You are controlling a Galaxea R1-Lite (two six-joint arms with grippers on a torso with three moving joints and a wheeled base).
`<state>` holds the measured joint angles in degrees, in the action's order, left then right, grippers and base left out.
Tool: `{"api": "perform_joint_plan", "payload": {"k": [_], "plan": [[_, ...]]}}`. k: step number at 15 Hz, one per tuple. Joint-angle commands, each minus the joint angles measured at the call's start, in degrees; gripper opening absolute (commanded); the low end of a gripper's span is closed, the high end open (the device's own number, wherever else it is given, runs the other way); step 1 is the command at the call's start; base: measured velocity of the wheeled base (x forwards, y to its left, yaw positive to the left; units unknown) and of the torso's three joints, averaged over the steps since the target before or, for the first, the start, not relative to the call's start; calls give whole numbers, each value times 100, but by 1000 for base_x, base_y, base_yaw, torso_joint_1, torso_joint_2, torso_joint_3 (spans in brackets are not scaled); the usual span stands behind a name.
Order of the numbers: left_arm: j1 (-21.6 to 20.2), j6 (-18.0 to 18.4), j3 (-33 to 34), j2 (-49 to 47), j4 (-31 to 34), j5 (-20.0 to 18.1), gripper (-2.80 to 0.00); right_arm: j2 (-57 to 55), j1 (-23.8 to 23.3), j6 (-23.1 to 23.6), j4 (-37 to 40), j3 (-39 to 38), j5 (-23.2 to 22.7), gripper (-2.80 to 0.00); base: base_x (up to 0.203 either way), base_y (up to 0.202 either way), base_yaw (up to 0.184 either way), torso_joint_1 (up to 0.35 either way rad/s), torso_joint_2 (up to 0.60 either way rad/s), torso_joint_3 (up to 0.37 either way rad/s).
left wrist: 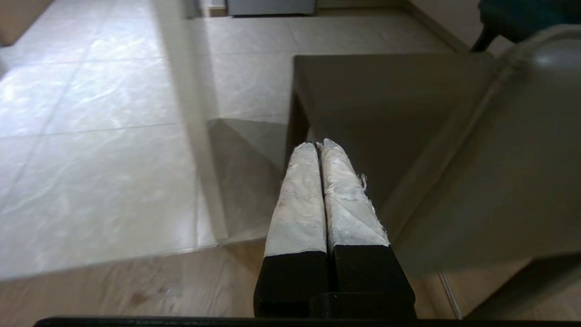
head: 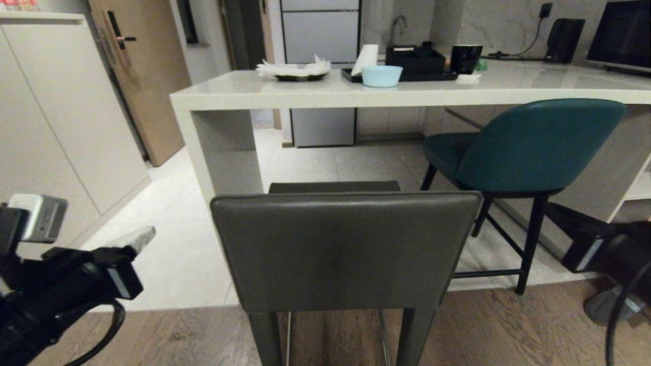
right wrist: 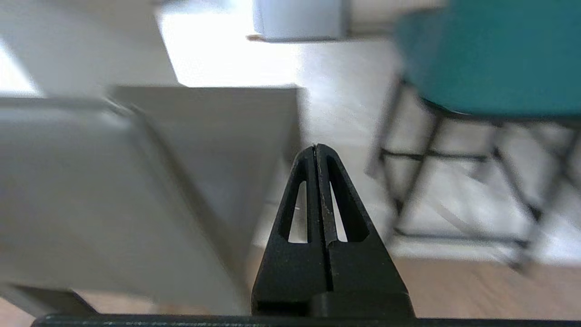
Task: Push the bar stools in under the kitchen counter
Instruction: Push the gray chair back under the dining table
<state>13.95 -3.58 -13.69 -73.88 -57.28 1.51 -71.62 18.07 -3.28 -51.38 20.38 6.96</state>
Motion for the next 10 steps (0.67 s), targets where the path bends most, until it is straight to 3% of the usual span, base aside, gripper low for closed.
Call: {"api": "perform_joint_plan", "payload": {"k": [1,5,10], "plan": [[465,-2,-13,-1637,-1092,274,-280,-1084,733,-63,-512,211,253,-280,0,0,0,0,0,0],[590,11,-381,-2676,-2226,464,-280,-1434,907,-80,-883,405,315,-280,0,0,0,0,0,0],[912,157,-465,-2694,-2261,487,-280,-1814,1014,-59,-883,731,315,-280,0,0,0,0,0,0]]}}
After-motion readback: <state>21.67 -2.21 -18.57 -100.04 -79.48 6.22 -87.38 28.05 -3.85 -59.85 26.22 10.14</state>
